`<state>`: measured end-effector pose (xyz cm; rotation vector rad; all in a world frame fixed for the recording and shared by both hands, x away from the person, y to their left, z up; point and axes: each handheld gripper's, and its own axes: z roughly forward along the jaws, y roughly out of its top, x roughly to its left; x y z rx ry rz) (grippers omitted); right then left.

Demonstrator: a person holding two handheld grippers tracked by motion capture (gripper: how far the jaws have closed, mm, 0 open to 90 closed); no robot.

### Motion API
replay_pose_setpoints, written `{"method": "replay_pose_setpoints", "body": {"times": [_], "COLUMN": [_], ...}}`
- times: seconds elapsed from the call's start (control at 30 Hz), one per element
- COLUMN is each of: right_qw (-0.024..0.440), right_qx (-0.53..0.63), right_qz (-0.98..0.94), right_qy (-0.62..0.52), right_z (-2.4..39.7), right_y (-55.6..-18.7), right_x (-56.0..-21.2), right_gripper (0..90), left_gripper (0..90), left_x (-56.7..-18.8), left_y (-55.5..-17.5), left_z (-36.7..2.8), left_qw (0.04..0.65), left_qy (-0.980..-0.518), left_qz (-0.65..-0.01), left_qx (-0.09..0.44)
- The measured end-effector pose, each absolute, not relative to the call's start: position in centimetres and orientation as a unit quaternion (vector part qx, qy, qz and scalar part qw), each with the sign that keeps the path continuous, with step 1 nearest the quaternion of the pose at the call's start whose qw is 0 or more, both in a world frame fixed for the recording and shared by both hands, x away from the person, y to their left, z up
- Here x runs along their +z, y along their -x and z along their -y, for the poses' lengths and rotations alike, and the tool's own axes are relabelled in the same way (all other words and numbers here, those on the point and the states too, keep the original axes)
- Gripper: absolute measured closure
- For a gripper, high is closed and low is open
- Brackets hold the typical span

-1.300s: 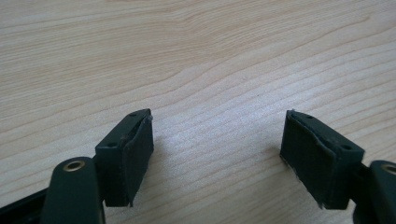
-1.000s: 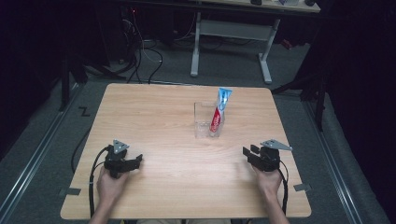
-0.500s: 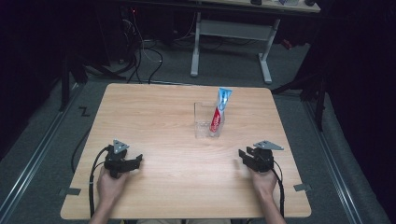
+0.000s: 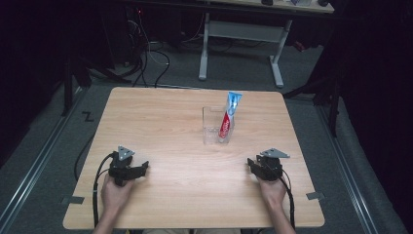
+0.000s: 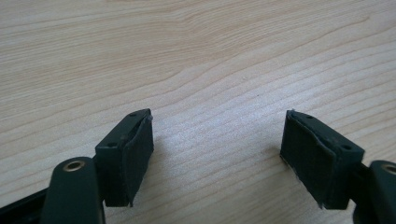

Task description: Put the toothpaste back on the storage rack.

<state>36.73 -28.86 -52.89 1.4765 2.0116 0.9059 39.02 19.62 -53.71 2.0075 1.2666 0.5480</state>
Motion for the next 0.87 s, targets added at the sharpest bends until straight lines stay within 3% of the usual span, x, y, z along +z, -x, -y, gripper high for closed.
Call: {"method": "replay_pose_setpoints", "body": {"times": [0.43, 0.87], "right_qw": [0.26, 0.241], "right_qx": [0.311, 0.318], "right_qz": [-0.754, -0.747], "right_qy": [-0.517, -0.532], "right_z": [28.01, 28.41], "right_y": [-36.67, -36.89], "right_x": [-53.07, -53.09], "right_gripper": [45.5, 42.9], "left_gripper": [25.7, 25.7], "left_x": [-53.71, -53.71], "left_y": [-39.01, -38.96], "left_z": [-19.62, -19.63], "left_qw": [0.346, 0.346], "left_qy": [-0.773, -0.774], "left_qz": [-0.488, -0.487], "left_qx": [0.211, 0.21]}}
